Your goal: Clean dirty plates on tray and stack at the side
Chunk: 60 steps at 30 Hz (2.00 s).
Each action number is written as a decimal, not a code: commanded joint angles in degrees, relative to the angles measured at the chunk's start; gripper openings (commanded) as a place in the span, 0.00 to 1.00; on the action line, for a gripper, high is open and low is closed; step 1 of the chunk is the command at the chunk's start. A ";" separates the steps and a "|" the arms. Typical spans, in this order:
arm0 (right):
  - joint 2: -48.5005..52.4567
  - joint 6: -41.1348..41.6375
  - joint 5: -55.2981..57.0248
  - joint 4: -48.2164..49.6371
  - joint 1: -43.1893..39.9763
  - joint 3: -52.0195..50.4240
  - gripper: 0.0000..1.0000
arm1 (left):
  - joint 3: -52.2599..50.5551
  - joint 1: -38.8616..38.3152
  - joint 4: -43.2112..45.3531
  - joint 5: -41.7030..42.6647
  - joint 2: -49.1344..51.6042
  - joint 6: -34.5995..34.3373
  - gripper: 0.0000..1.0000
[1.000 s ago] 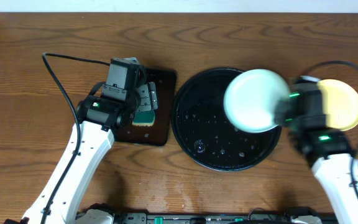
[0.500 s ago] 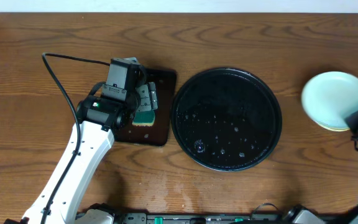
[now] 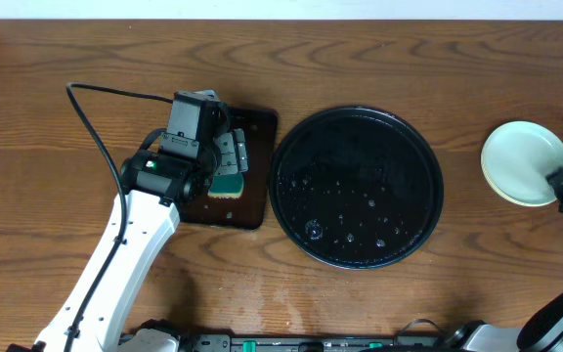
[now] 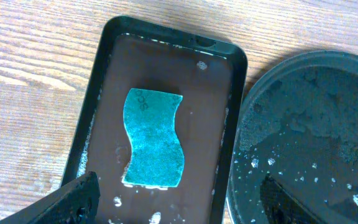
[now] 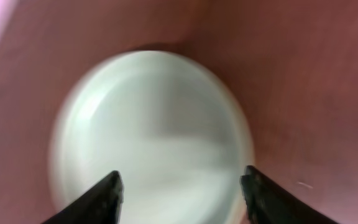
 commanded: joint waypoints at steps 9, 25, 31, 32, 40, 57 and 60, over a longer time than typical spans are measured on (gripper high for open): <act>-25.68 -6.78 -23.71 -9.81 19.17 0.85 0.68 | 1.38 0.15 -0.02 -0.11 0.04 0.15 0.84; -50.64 -10.99 -21.68 -27.61 43.93 0.85 0.99 | 1.38 0.15 -0.02 -0.11 0.04 0.15 0.83; -50.88 -17.57 -12.98 -33.59 44.06 0.11 0.99 | 1.38 0.15 -0.02 -0.11 0.04 0.15 0.83; -51.04 -19.56 -12.37 -32.54 44.04 -0.48 0.99 | 1.38 0.15 -0.02 -0.13 0.04 0.15 0.83; -65.11 -30.14 -12.07 -17.70 44.44 -21.38 0.99 | 1.38 0.15 -0.02 -0.11 0.04 0.15 0.84; -88.17 -30.16 -6.75 0.83 43.45 -45.97 0.99 | 1.38 0.15 -0.02 -0.13 0.04 0.15 0.84; -88.17 -30.16 -6.73 7.13 43.52 -48.63 0.99 | 1.38 0.15 -0.02 -0.11 0.04 0.15 0.83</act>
